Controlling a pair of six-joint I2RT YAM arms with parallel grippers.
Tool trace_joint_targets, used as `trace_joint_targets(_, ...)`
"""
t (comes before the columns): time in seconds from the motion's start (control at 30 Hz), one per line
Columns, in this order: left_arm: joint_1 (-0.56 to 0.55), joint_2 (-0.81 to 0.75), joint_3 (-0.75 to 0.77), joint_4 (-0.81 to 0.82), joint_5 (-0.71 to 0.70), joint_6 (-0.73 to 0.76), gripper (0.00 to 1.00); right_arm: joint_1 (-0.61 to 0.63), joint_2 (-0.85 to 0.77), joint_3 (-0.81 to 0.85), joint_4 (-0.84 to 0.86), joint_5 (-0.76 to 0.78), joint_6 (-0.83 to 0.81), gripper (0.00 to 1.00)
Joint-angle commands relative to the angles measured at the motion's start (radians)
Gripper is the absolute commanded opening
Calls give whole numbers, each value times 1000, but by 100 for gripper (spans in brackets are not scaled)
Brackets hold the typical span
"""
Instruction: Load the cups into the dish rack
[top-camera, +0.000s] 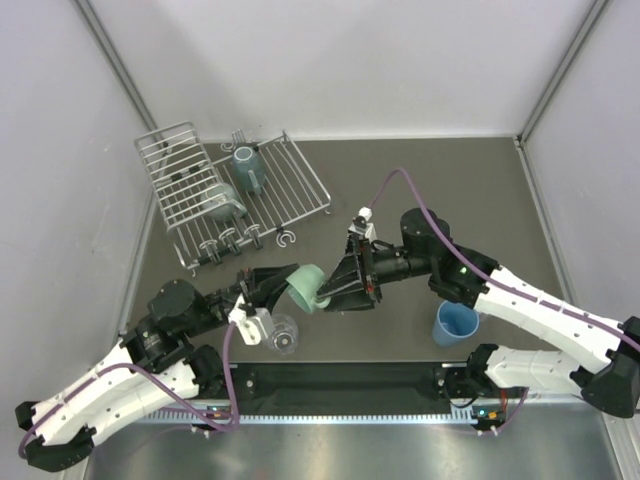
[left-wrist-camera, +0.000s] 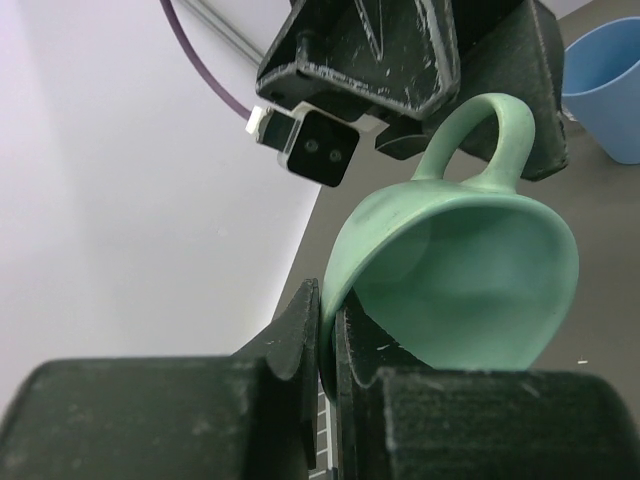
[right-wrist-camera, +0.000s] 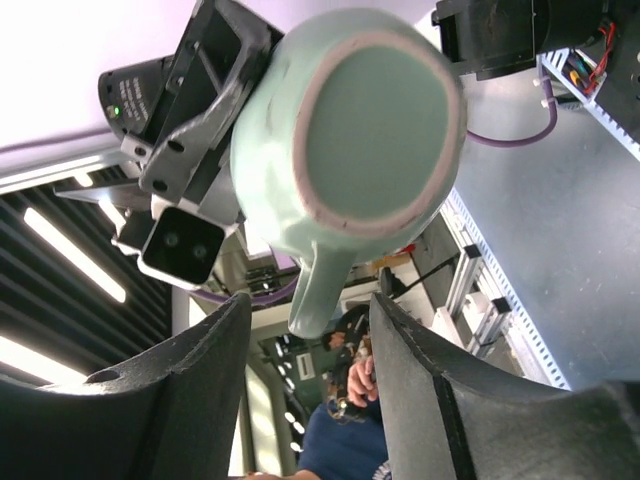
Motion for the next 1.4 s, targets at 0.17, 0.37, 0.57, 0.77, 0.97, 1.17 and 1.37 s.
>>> trace_joint_targets(0.17,-4,-25,16,65,79,63,0,0,32,19,81,-23,40,45)
trace_joint_targets(0.37,-4,-13,24,65,99,68,0,5,45,13,106,-24,58,38)
trace_joint_targets(0.57,-4,12,36,67,108,78,0,14,55,2,145,-32,92,19)
trace_joint_targets(0.77,-4,18,39,61,99,87,0,23,60,-2,145,-29,95,0)
trace_joint_targets(0.97,-4,18,45,52,33,77,1,43,65,36,126,-5,22,0)
trace_joint_targets(1.17,-4,15,53,30,-17,75,32,49,57,47,118,34,-11,0)
trace_joint_targets(1.37,-4,12,52,24,-46,75,48,48,46,48,122,55,-32,0)
